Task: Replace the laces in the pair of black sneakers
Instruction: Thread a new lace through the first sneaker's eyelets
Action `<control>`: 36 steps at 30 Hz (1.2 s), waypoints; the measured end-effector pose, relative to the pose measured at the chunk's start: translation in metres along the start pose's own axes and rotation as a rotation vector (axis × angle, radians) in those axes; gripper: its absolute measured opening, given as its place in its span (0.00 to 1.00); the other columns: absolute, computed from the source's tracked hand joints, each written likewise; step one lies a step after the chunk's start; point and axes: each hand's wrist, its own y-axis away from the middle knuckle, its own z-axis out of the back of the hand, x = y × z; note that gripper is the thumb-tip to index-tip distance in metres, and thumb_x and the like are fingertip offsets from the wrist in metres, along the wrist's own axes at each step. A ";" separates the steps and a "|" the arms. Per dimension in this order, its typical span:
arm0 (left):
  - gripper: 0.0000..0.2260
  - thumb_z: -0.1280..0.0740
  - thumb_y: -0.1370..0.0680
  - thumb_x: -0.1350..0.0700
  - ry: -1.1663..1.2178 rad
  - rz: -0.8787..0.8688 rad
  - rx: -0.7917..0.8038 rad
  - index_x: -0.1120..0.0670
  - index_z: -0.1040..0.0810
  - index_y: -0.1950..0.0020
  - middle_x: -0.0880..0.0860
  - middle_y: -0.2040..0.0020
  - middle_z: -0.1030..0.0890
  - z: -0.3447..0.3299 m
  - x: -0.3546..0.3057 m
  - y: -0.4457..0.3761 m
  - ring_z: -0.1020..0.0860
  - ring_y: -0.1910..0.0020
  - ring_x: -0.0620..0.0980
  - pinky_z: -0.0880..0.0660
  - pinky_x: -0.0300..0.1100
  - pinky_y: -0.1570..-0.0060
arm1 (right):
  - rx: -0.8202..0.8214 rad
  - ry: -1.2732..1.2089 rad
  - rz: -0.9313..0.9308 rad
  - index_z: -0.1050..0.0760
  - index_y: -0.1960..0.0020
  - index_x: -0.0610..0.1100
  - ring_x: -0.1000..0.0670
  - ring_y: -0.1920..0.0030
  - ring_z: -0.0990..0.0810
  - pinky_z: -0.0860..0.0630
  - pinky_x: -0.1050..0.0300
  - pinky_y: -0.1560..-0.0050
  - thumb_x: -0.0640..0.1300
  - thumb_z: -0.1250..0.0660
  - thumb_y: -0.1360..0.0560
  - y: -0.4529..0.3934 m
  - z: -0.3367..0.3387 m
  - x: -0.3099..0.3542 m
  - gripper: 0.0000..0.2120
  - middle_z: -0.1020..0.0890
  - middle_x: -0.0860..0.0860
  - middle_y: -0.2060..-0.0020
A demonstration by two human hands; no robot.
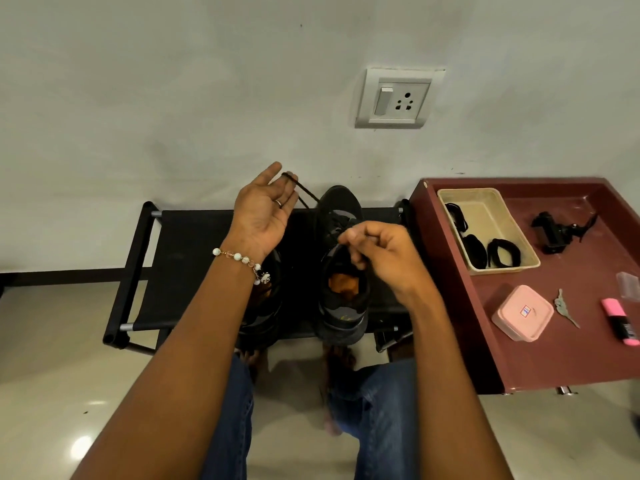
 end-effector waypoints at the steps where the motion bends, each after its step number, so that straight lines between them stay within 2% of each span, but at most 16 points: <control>1: 0.21 0.43 0.21 0.71 -0.060 -0.001 -0.028 0.59 0.31 0.29 0.59 0.41 0.21 0.002 0.004 -0.005 0.23 0.36 0.53 0.32 0.49 0.31 | -0.057 -0.013 -0.005 0.19 0.55 0.41 0.56 0.71 0.28 0.29 0.63 0.67 0.38 0.38 0.19 0.001 0.007 -0.001 0.10 0.26 0.51 0.74; 3: 0.24 0.41 0.21 0.69 -0.412 -0.029 -0.054 0.55 0.34 0.26 0.58 0.37 0.24 0.008 0.014 -0.015 0.26 0.35 0.52 0.33 0.48 0.30 | -0.183 -0.051 -0.001 0.19 0.55 0.42 0.57 0.72 0.30 0.31 0.63 0.69 0.40 0.38 0.19 0.003 0.018 -0.003 0.10 0.27 0.51 0.74; 5: 0.23 0.38 0.20 0.64 -0.961 -0.129 -0.010 0.51 0.34 0.25 0.57 0.34 0.25 0.012 0.023 -0.017 0.25 0.36 0.52 0.30 0.48 0.32 | -0.272 -0.087 0.008 0.19 0.56 0.42 0.57 0.72 0.32 0.33 0.63 0.71 0.42 0.37 0.19 0.001 0.022 -0.003 0.10 0.29 0.50 0.73; 6: 0.22 0.36 0.20 0.61 -1.166 -0.193 0.029 0.50 0.31 0.27 0.57 0.39 0.21 0.012 0.027 -0.015 0.22 0.42 0.50 0.27 0.45 0.35 | -0.289 -0.074 0.010 0.19 0.57 0.42 0.57 0.73 0.33 0.34 0.63 0.71 0.43 0.37 0.19 -0.001 0.021 -0.004 0.11 0.29 0.52 0.74; 8: 0.20 0.33 0.21 0.57 -1.365 -0.304 0.172 0.47 0.27 0.30 0.51 0.56 0.18 0.008 0.030 -0.009 0.22 0.60 0.38 0.25 0.33 0.48 | -0.264 0.041 0.029 0.19 0.59 0.42 0.59 0.74 0.32 0.35 0.64 0.71 0.44 0.36 0.20 -0.007 0.014 -0.008 0.12 0.28 0.57 0.77; 10: 0.18 0.31 0.22 0.54 -1.395 -0.339 0.373 0.43 0.25 0.33 0.45 0.68 0.24 0.001 0.030 -0.001 0.27 0.70 0.36 0.31 0.26 0.60 | -0.202 0.191 0.064 0.20 0.61 0.46 0.60 0.74 0.30 0.33 0.61 0.69 0.48 0.35 0.20 -0.013 0.005 -0.013 0.13 0.25 0.58 0.76; 12: 0.12 0.31 0.23 0.54 -1.376 -0.331 0.483 0.44 0.19 0.41 0.43 0.68 0.24 -0.002 0.030 0.003 0.26 0.68 0.36 0.31 0.26 0.60 | -0.161 0.262 0.073 0.20 0.63 0.49 0.58 0.74 0.30 0.33 0.56 0.68 0.53 0.34 0.22 -0.017 0.000 -0.016 0.14 0.24 0.55 0.75; 15: 0.04 0.30 0.24 0.54 -1.393 -0.363 0.322 0.50 0.15 0.51 0.45 0.59 0.17 0.000 0.034 0.001 0.20 0.57 0.39 0.25 0.34 0.50 | -0.163 0.247 0.048 0.19 0.62 0.48 0.59 0.74 0.29 0.32 0.59 0.68 0.50 0.33 0.22 -0.019 0.004 -0.018 0.12 0.25 0.56 0.77; 19: 0.06 0.28 0.24 0.53 -1.267 -0.317 0.008 0.53 0.15 0.53 0.45 0.64 0.20 0.007 0.033 -0.006 0.22 0.63 0.42 0.22 0.41 0.49 | -0.232 0.180 -0.021 0.18 0.52 0.45 0.59 0.70 0.26 0.30 0.64 0.66 0.39 0.36 0.20 -0.018 0.015 -0.022 0.09 0.21 0.53 0.70; 22: 0.06 0.29 0.24 0.53 -1.316 -0.298 -0.075 0.54 0.15 0.54 0.49 0.65 0.19 0.010 0.034 -0.005 0.19 0.63 0.50 0.19 0.49 0.51 | -0.284 0.102 -0.043 0.18 0.51 0.44 0.57 0.68 0.24 0.26 0.63 0.65 0.35 0.36 0.21 -0.018 0.018 -0.023 0.09 0.20 0.51 0.67; 24: 0.07 0.29 0.24 0.52 -1.446 -0.308 -0.031 0.54 0.15 0.50 0.52 0.61 0.17 0.009 0.036 0.001 0.18 0.59 0.52 0.20 0.49 0.50 | -0.302 0.091 -0.038 0.18 0.52 0.44 0.55 0.68 0.22 0.24 0.63 0.64 0.35 0.34 0.22 -0.018 0.016 -0.022 0.08 0.18 0.49 0.67; 27: 0.16 0.29 0.25 0.50 -1.650 -0.440 0.054 0.50 0.20 0.37 0.53 0.48 0.19 0.005 0.039 0.004 0.22 0.46 0.52 0.25 0.45 0.45 | -0.326 0.147 -0.027 0.18 0.53 0.44 0.54 0.68 0.20 0.23 0.64 0.64 0.36 0.32 0.23 -0.019 0.012 -0.022 0.05 0.17 0.47 0.66; 29: 0.18 0.27 0.27 0.50 -1.611 -0.548 0.222 0.47 0.20 0.37 0.51 0.42 0.23 0.001 0.040 0.004 0.26 0.41 0.51 0.30 0.40 0.40 | -0.323 0.177 -0.021 0.18 0.54 0.45 0.55 0.68 0.20 0.24 0.66 0.64 0.37 0.31 0.24 -0.020 0.011 -0.022 0.05 0.16 0.48 0.66; 30: 0.16 0.26 0.27 0.53 -1.545 -0.563 0.305 0.48 0.19 0.39 0.50 0.41 0.22 -0.002 0.042 0.006 0.26 0.40 0.48 0.32 0.33 0.39 | -0.319 0.184 -0.020 0.18 0.55 0.46 0.55 0.68 0.20 0.24 0.67 0.65 0.37 0.31 0.24 -0.020 0.010 -0.021 0.06 0.17 0.49 0.66; 32: 0.10 0.26 0.27 0.57 -1.431 -0.531 0.361 0.53 0.16 0.46 0.49 0.46 0.18 -0.005 0.047 0.010 0.23 0.46 0.42 0.32 0.26 0.43 | -0.313 0.180 -0.023 0.18 0.56 0.46 0.54 0.68 0.19 0.24 0.66 0.65 0.37 0.30 0.24 -0.019 0.009 -0.021 0.06 0.16 0.48 0.67; 36: 0.03 0.28 0.25 0.57 -1.411 -0.492 0.344 0.54 0.16 0.53 0.48 0.57 0.17 -0.006 0.057 0.014 0.20 0.56 0.43 0.26 0.34 0.50 | -0.287 0.070 -0.060 0.18 0.55 0.43 0.50 0.67 0.18 0.23 0.62 0.64 0.37 0.30 0.25 -0.019 0.009 -0.020 0.03 0.15 0.44 0.66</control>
